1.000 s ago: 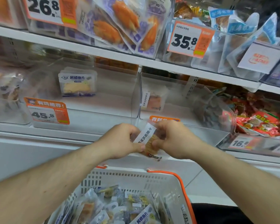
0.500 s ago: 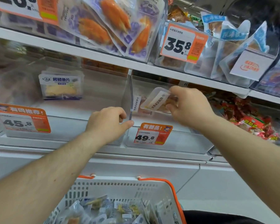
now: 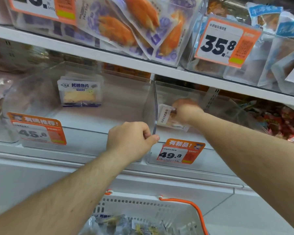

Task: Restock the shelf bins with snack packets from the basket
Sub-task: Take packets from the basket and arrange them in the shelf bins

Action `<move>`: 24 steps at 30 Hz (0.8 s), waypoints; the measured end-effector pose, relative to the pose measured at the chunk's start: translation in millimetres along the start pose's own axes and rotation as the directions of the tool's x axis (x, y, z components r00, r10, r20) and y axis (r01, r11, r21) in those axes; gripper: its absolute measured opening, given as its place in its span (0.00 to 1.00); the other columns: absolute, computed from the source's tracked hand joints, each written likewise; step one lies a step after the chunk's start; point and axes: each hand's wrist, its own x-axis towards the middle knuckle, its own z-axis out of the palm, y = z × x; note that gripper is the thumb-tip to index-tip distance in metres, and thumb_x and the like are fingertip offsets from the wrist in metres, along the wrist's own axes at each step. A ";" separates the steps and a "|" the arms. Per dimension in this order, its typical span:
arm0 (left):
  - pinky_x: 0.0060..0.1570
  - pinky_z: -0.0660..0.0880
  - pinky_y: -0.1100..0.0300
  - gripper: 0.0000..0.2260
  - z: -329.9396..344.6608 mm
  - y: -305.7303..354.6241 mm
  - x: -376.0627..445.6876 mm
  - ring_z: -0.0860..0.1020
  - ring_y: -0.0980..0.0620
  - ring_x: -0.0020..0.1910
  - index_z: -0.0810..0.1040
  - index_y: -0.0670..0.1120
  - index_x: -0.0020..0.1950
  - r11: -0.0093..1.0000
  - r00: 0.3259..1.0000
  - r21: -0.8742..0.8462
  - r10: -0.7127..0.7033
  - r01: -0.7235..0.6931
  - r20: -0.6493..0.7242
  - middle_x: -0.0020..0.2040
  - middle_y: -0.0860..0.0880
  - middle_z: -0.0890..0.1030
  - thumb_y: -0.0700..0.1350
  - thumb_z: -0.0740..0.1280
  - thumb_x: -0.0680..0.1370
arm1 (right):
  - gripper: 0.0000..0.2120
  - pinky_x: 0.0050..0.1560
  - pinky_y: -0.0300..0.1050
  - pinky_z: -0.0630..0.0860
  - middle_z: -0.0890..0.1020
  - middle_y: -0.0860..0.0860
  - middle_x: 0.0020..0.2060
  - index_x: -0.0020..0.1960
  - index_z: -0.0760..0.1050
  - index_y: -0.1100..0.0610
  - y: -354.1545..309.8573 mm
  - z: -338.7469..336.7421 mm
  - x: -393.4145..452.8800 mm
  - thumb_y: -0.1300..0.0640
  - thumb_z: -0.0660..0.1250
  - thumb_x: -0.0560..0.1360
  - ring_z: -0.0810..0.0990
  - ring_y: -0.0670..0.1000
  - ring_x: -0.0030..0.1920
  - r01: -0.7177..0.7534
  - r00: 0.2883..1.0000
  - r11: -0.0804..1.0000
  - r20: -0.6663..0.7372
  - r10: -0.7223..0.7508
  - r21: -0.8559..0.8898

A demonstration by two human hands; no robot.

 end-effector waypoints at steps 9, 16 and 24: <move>0.37 0.61 0.59 0.17 0.7 -0.6 -0.4 0.74 0.56 0.39 0.76 0.53 0.37 1.000 1.000 -0.004 0.006 -0.006 -0.006 0.33 0.58 0.77 0.65 0.65 0.75 | 0.06 0.43 0.45 0.76 0.75 0.50 0.37 0.53 0.76 0.54 -11.0 16.1 23.2 0.59 0.69 0.76 0.76 0.50 0.37 -0.023 1.000 0.999 0.016 0.024 -0.033; 0.36 0.61 0.60 0.17 1.1 0.0 -0.4 0.74 0.58 0.38 0.76 0.53 0.37 1.000 1.000 -0.015 -0.004 0.004 -0.002 0.33 0.58 0.77 0.65 0.66 0.75 | 0.13 0.55 0.50 0.72 0.73 0.51 0.44 0.58 0.76 0.52 -10.2 13.1 26.0 0.54 0.71 0.75 0.73 0.55 0.48 -0.044 0.990 0.985 -0.140 0.020 -0.168; 0.40 0.62 0.59 0.17 1.1 0.6 -0.8 0.74 0.57 0.38 0.75 0.53 0.37 1.000 1.000 -0.016 -0.011 0.011 0.000 0.33 0.57 0.77 0.65 0.66 0.75 | 0.14 0.56 0.52 0.70 0.71 0.52 0.46 0.59 0.73 0.53 -8.1 14.6 25.7 0.52 0.70 0.75 0.74 0.56 0.52 -0.067 0.979 0.982 -0.201 0.031 -0.174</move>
